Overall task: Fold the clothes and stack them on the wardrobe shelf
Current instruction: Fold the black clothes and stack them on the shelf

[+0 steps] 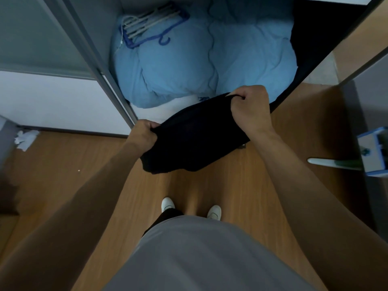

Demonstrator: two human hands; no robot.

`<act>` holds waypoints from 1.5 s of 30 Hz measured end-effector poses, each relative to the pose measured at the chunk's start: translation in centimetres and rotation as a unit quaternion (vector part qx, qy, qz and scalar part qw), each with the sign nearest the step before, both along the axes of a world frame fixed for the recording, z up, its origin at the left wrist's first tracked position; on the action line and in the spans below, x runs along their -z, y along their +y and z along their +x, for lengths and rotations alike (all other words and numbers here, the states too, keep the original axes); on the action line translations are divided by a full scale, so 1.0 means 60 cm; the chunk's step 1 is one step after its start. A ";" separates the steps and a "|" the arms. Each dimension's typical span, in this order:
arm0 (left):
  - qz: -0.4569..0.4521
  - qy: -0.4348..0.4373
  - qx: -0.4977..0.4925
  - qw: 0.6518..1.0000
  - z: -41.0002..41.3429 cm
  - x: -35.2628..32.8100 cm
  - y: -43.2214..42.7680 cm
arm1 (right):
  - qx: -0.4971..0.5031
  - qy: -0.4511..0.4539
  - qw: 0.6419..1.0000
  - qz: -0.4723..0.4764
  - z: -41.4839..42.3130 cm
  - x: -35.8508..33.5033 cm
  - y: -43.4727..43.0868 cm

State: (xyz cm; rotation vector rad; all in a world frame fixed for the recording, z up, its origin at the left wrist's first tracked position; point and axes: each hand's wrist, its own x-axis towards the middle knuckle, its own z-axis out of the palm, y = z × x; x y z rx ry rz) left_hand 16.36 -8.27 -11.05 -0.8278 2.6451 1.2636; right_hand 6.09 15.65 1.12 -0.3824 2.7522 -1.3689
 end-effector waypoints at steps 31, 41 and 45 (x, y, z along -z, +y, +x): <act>0.128 0.036 -0.056 0.989 -0.032 -0.022 -0.014 | -0.134 -0.060 0.966 0.214 -0.042 -0.020 0.030; 0.069 0.198 -0.031 0.977 -0.051 -0.059 -0.038 | -0.195 -0.077 0.930 0.301 -0.062 -0.035 0.027; 0.036 0.198 0.003 0.980 -0.061 -0.074 -0.037 | -0.144 -0.083 0.962 0.216 -0.056 -0.036 0.013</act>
